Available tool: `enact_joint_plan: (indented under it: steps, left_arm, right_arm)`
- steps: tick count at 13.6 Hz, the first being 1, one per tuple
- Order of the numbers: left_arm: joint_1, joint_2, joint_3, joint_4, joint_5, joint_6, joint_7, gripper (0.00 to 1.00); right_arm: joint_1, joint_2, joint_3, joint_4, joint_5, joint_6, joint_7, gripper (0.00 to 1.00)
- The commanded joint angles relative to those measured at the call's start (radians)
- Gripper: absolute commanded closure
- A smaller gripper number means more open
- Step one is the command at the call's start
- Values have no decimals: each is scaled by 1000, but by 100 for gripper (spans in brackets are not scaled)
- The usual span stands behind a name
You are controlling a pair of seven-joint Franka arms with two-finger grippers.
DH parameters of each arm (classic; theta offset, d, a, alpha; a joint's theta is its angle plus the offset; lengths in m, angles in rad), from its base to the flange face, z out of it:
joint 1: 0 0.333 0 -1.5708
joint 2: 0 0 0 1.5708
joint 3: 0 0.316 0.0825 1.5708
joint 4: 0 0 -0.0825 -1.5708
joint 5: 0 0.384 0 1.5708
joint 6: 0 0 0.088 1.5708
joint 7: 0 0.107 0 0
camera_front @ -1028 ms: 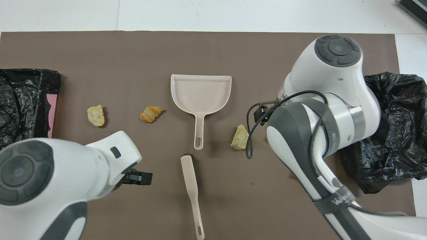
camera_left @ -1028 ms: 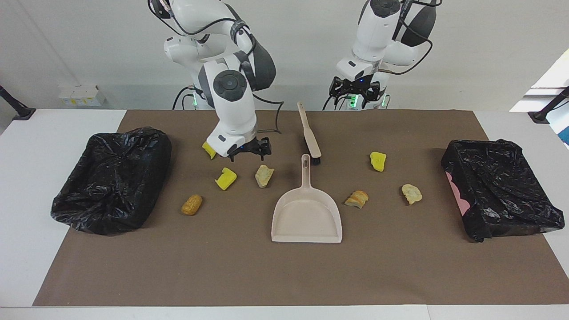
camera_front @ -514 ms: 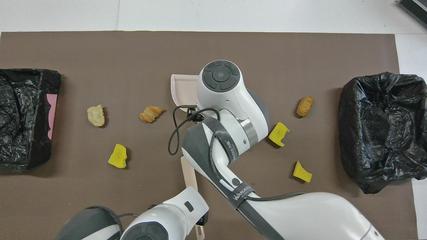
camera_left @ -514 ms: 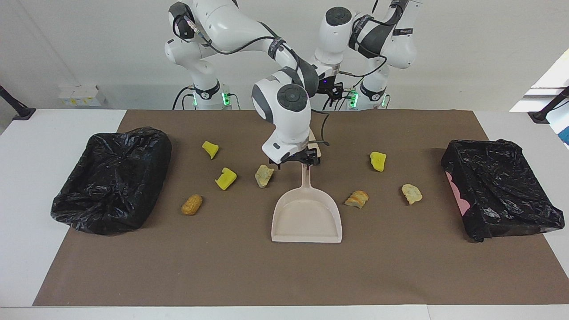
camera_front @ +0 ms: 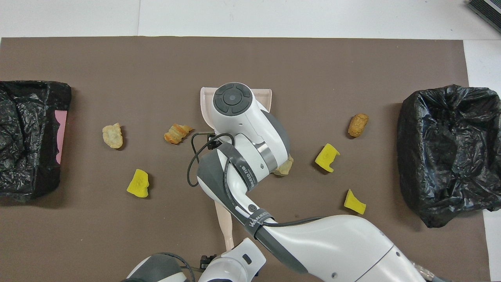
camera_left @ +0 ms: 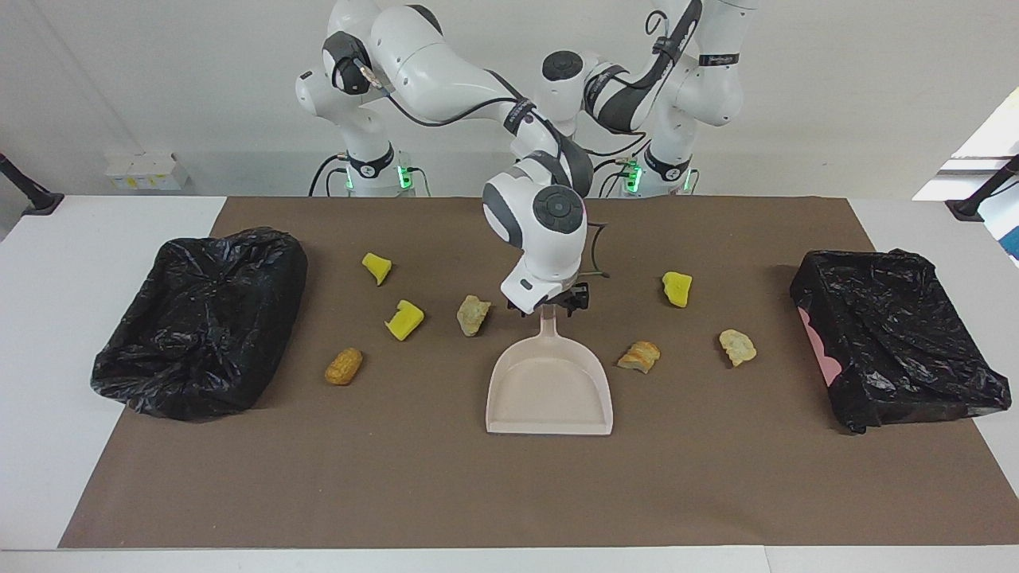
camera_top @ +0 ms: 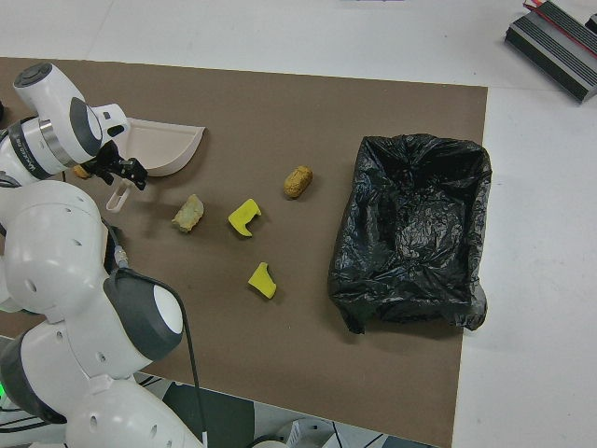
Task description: Sweep and dump trash in bin
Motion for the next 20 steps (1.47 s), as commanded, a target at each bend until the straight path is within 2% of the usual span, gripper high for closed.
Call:
enact_joint_plan:
  steps: [1,2,3,4,5,6,7,8,11,15,17,20]
  left_arm:
    - [-28,3,17,-17,-9,17,-26,17]
    - [-28,3,17,-18,-9,18,-28,22]
    - [-26,3,17,-18,-9,14,-29,26]
    - [-26,3,17,-20,-9,9,-32,42]
    - [-25,3,17,-18,-9,-2,-40,54]
    - [-23,3,17,-18,-10,-14,-54,81]
    - [-16,3,17,-15,-9,-23,-92,93]
    - [-11,5,18,-14,-9,-25,-82,100]
    - [21,9,25,32,-9,-80,-77,100]
    - [162,-12,29,144,3,-251,3,100]
    - [259,-32,29,175,25,-299,39,100]
    - [381,-35,29,184,100,-304,132,100]
  right_arm:
    - [13,-1,-2,6,-11,-8,19,47]
    - [17,-1,-2,4,-11,-5,21,68]
    - [19,-1,-2,6,-8,-3,21,100]
    - [21,-3,-2,4,-11,-5,22,100]
    - [21,-3,-2,6,-12,-11,21,100]
    - [18,-9,-2,6,-11,-12,21,100]
    - [1,-19,-4,7,-12,-15,16,100]
    - [-7,-30,-11,10,-12,-19,6,100]
    - [-50,-67,-13,9,-9,-25,-69,100]
    - [-110,-108,-8,1,9,-34,-160,100]
    - [-134,-131,-4,-10,7,-55,-276,100]
    - [-147,-154,-2,-45,14,-69,-495,100]
